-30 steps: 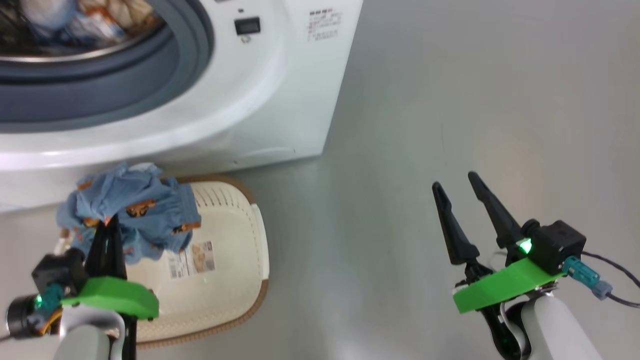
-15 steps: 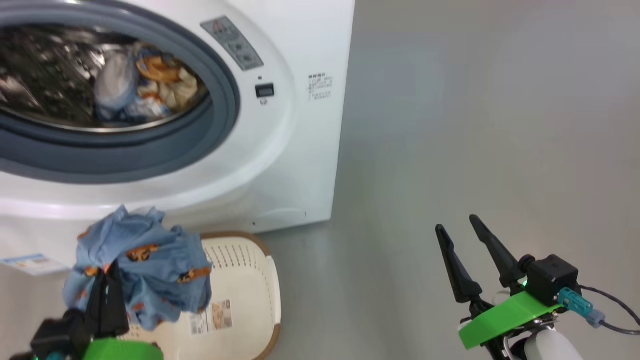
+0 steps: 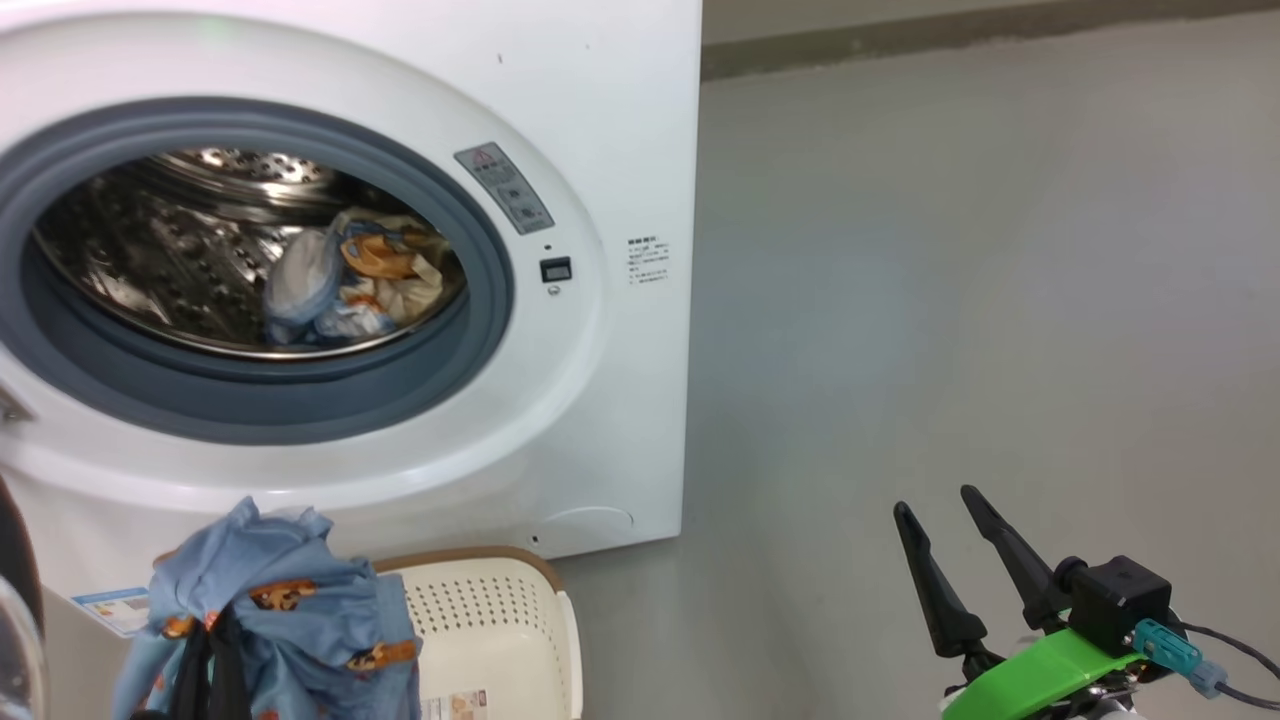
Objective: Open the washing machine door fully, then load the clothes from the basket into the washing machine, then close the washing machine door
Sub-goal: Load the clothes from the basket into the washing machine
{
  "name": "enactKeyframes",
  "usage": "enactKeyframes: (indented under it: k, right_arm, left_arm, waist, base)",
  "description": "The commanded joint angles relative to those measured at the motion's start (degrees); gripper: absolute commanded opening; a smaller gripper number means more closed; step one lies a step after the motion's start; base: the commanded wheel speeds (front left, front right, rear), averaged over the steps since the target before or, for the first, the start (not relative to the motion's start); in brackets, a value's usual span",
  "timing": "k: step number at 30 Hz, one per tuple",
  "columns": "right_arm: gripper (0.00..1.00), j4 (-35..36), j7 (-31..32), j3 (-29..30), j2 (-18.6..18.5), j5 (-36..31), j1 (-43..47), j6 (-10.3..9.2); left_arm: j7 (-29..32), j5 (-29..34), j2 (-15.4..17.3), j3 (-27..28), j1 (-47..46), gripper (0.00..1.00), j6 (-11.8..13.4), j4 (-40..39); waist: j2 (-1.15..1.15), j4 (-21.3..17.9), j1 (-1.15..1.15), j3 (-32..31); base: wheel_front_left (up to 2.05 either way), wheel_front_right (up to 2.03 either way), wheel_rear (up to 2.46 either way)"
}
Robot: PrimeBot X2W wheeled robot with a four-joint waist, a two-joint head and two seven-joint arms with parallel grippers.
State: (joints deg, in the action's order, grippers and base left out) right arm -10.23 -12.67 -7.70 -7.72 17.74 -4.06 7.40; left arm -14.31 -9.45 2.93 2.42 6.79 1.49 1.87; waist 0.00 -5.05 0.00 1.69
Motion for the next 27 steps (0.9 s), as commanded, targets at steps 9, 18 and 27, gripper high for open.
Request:
enactKeyframes:
  k: [9, 18, 27]
  right_arm:
    - [1.00, 2.79, 0.38, 0.17, -0.08, -0.56, 1.49, 0.09]
    - [1.00, 3.05, 0.20, 0.33, -0.03, -0.67, 2.24, 0.09]
    - [1.00, 3.16, 0.05, 0.43, 0.18, -0.88, 2.65, 0.09]
  left_arm:
    - [-0.69, 0.99, 0.09, 2.14, 1.68, 0.00, 0.73, -3.25]
    - [-0.69, 1.43, 0.00, 2.56, 3.62, 0.00, 0.91, -4.42]
    - [-0.69, 1.14, -0.03, 1.27, 6.21, 0.00, 2.12, -5.80]
  waist:
    - [0.00, 2.38, 0.00, -3.16]
    - [0.00, 3.04, 0.00, -3.51]
    - [0.00, 3.60, 0.00, -3.64]
  base:
    - [0.00, 0.00, 0.00]
    - [0.00, 0.00, 0.00]
    - [0.00, 0.00, 0.00]
